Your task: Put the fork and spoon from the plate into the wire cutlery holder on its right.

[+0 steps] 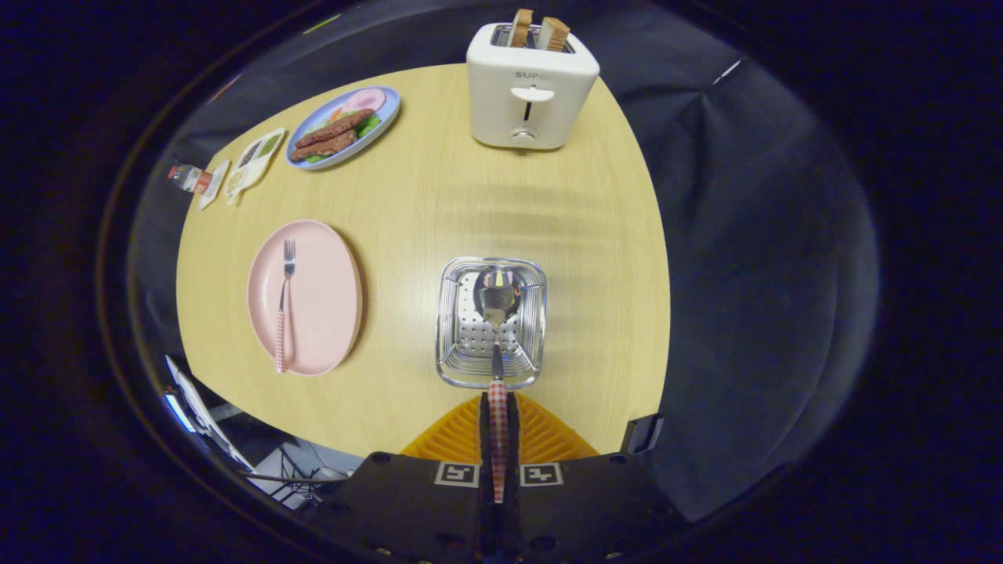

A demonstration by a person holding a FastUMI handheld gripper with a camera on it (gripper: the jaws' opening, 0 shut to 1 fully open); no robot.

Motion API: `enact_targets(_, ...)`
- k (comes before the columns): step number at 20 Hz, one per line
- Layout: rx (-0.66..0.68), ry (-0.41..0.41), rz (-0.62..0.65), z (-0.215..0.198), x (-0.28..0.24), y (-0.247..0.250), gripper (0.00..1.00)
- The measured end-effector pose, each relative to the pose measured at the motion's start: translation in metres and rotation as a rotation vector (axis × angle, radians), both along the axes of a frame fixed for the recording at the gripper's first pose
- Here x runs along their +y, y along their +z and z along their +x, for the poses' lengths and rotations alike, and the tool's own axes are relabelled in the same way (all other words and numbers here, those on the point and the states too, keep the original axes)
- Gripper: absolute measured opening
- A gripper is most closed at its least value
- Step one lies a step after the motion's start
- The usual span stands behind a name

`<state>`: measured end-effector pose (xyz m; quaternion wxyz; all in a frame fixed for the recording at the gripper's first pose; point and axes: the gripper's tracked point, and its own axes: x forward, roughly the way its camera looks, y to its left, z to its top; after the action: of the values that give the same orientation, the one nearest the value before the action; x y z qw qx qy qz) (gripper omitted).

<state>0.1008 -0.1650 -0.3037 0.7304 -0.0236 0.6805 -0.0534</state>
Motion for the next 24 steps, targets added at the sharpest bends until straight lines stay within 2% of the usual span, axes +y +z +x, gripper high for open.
enact_targets(3,0.03,0.015,0.001,0.004,0.003,-0.001,0.04)
enact_targets(7,0.075,0.035,0.013,-0.011,0.01,0.001,0.04)
enact_targets(15,0.136,-0.022,0.03,-0.006,0.004,-0.013,0.06)
enact_targets(19,0.107,-0.008,0.008,0.003,0.002,-0.012,0.06)
enact_targets(21,0.099,0.007,-0.004,0.005,0.003,-0.009,0.08)
enact_targets(22,0.101,0.01,-0.003,0.005,0.005,-0.008,0.13)
enact_targets(24,0.078,0.018,-0.014,0.01,0.006,-0.006,0.12)
